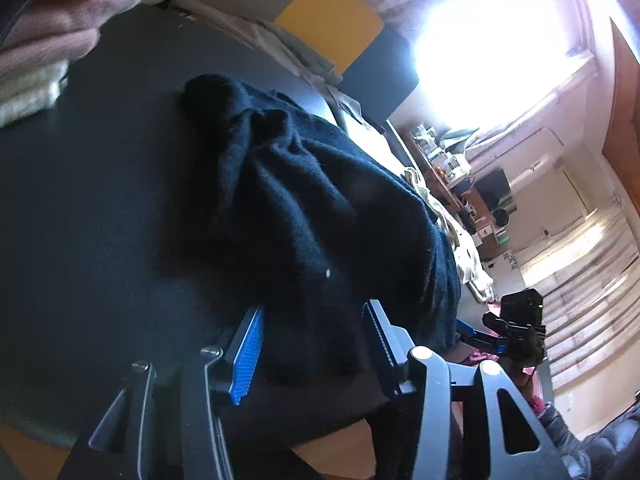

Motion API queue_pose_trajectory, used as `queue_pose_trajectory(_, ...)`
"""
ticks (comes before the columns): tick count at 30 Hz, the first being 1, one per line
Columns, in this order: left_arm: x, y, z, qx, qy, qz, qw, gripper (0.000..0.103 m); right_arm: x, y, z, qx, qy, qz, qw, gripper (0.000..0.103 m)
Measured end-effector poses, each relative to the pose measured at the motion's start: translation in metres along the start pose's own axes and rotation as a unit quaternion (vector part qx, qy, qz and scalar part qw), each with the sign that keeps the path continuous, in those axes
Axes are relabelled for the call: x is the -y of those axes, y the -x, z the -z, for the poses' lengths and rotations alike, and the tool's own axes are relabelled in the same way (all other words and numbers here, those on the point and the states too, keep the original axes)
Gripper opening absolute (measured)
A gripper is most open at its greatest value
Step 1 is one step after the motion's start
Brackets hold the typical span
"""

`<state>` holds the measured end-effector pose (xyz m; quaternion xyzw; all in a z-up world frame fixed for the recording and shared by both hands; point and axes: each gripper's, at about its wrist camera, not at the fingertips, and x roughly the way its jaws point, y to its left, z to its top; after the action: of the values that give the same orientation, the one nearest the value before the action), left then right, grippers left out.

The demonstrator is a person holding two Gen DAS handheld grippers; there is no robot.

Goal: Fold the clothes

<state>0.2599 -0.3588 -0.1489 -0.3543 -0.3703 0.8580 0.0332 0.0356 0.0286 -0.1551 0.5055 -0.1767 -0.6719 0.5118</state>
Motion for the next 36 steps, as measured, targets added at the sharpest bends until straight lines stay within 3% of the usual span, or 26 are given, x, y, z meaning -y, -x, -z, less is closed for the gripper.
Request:
queue_pose_trajectory(2, 0.003, -0.003, -0.001, -0.002, -0.001, -0.001, 1.0, 0.044, 0.0, -0.003, 0.0, 0.003, 0.002, 0.0, 1.0, 0.073)
queue_pose_trajectory(3, 0.003, -0.004, 0.0, -0.003, 0.005, -0.001, 1.0, 0.036, -0.002, -0.005, -0.001, 0.0, 0.009, 0.003, 1.0, 0.073)
queue_pose_trajectory(4, 0.003, -0.009, 0.001, -0.015, 0.01, -0.006, 0.9998, 0.01, -0.006, -0.009, -0.001, -0.006, 0.023, 0.012, 1.0, 0.072)
queue_pose_trajectory(5, 0.006, -0.012, 0.002, -0.02, 0.007, -0.005, 0.9998, 0.004, -0.01, -0.012, -0.001, -0.012, 0.038, 0.024, 0.999, 0.071)
queue_pose_trajectory(6, 0.009, -0.014, 0.004, -0.022, 0.003, -0.003, 0.9997, 0.004, -0.014, -0.016, -0.001, -0.019, 0.054, 0.036, 0.998, 0.06)
queue_pose_trajectory(9, 0.02, -0.013, 0.009, -0.025, -0.007, 0.024, 0.9994, 0.004, -0.014, -0.025, 0.0, -0.036, 0.063, 0.066, 0.995, 0.012)
queue_pose_trajectory(10, 0.023, -0.01, 0.01, -0.023, -0.008, 0.036, 0.999, 0.004, -0.012, -0.027, 0.0, -0.037, 0.063, 0.07, 0.995, 0.008)
queue_pose_trajectory(17, 0.043, 0.021, -0.006, 0.035, -0.019, 0.15, 0.9878, 0.003, -0.014, -0.011, -0.004, 0.001, 0.04, -0.006, 0.999, 0.008)
queue_pose_trajectory(24, 0.042, 0.028, -0.073, 0.109, 0.006, 0.208, 0.972, 0.004, -0.025, 0.007, -0.057, 0.08, 0.02, -0.087, 0.993, 0.008)
queue_pose_trajectory(29, 0.036, 0.017, -0.126, 0.135, 0.03, 0.2, 0.97, 0.003, -0.015, 0.007, -0.107, 0.118, -0.004, -0.093, 0.989, 0.008)
queue_pose_trajectory(33, 0.028, -0.007, -0.161, 0.119, 0.037, 0.163, 0.9788, 0.004, 0.003, -0.023, -0.15, 0.117, -0.031, -0.059, 0.991, 0.008)
queue_pose_trajectory(36, 0.009, -0.031, -0.18, 0.097, 0.079, 0.122, 0.9846, 0.004, 0.019, -0.042, -0.17, 0.103, -0.045, -0.033, 0.993, 0.011)
